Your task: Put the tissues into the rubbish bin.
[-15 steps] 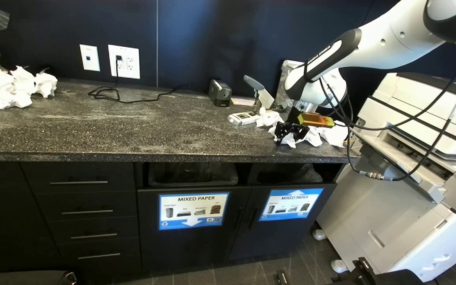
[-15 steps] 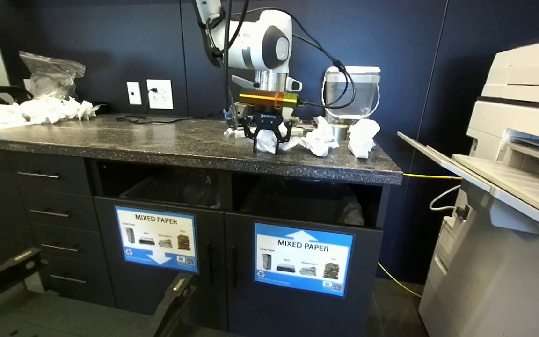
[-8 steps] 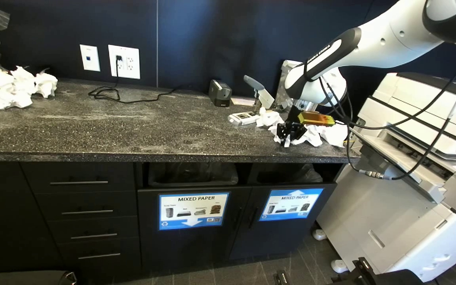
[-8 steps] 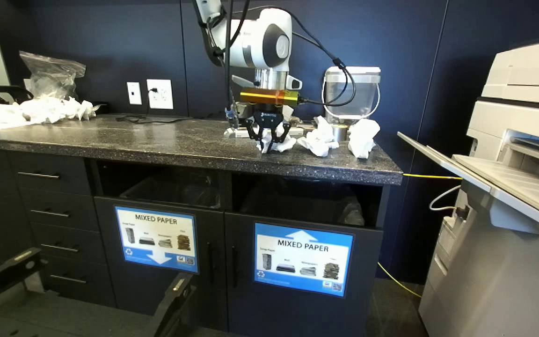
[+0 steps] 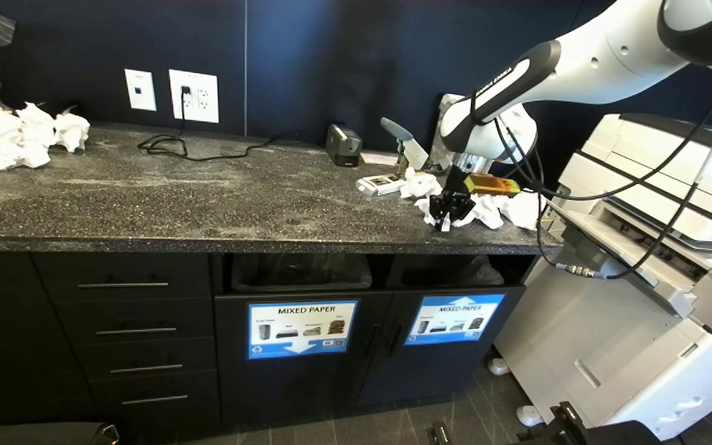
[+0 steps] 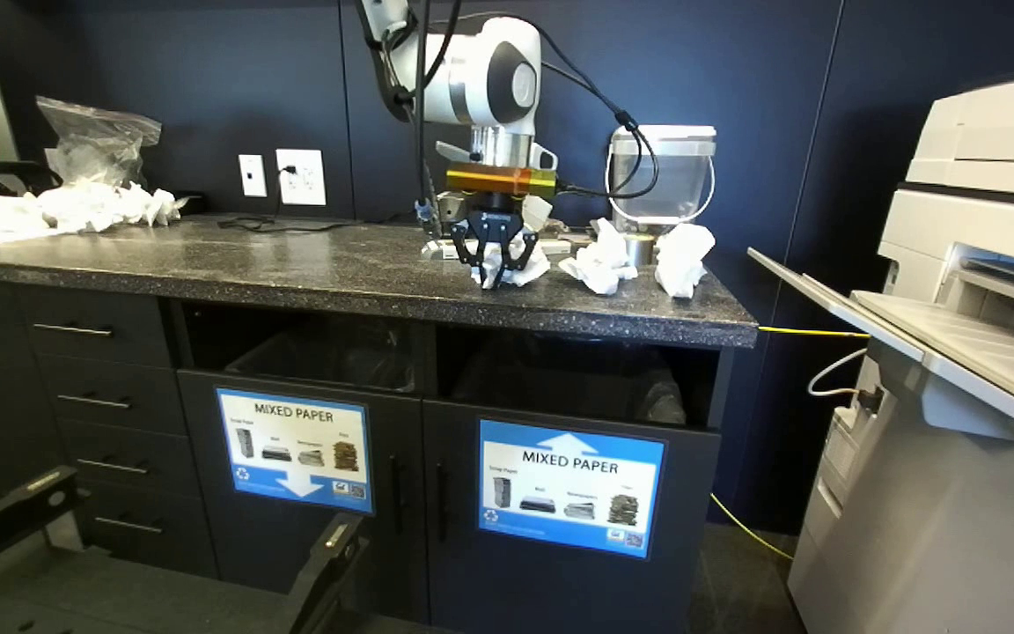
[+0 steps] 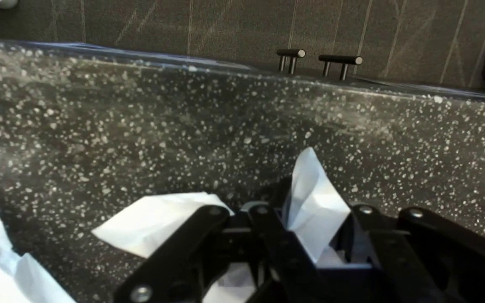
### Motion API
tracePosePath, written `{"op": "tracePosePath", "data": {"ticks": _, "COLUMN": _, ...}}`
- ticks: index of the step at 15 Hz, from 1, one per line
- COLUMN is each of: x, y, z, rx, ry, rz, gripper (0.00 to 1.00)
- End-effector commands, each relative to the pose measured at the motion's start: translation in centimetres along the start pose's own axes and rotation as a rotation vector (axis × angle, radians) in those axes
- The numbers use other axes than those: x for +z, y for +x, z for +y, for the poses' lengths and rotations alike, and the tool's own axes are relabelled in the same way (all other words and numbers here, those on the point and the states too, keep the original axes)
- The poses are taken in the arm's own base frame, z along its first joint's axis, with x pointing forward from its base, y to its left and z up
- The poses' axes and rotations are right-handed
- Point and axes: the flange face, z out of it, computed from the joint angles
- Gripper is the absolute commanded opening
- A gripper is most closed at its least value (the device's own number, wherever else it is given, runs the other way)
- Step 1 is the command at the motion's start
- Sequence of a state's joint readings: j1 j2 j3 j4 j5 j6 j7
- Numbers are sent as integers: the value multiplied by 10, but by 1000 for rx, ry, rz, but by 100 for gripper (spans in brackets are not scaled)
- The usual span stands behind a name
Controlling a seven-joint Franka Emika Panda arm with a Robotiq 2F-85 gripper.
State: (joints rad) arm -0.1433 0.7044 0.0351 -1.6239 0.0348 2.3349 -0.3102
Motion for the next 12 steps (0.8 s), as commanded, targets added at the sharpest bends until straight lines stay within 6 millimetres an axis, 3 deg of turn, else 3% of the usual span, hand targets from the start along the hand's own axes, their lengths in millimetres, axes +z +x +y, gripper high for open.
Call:
{"op": "tracePosePath", "data": {"ticks": 1, "x": 1, "y": -13, "z": -6, "rx": -50, "ry": -30, "rz": -42, "gripper": 18}}
{"op": "tracePosePath", "data": {"ticks": 6, "x": -6, "y": -45, "z": -24, "rx": -82, "ry": -66, "rz": -72, "gripper": 19}}
{"op": "tracePosePath", "data": {"ticks": 12, "x": -12, "y": -107, "z": -45, "rx": -56, "ry": -80, "rz": -94, "gripper": 19}}
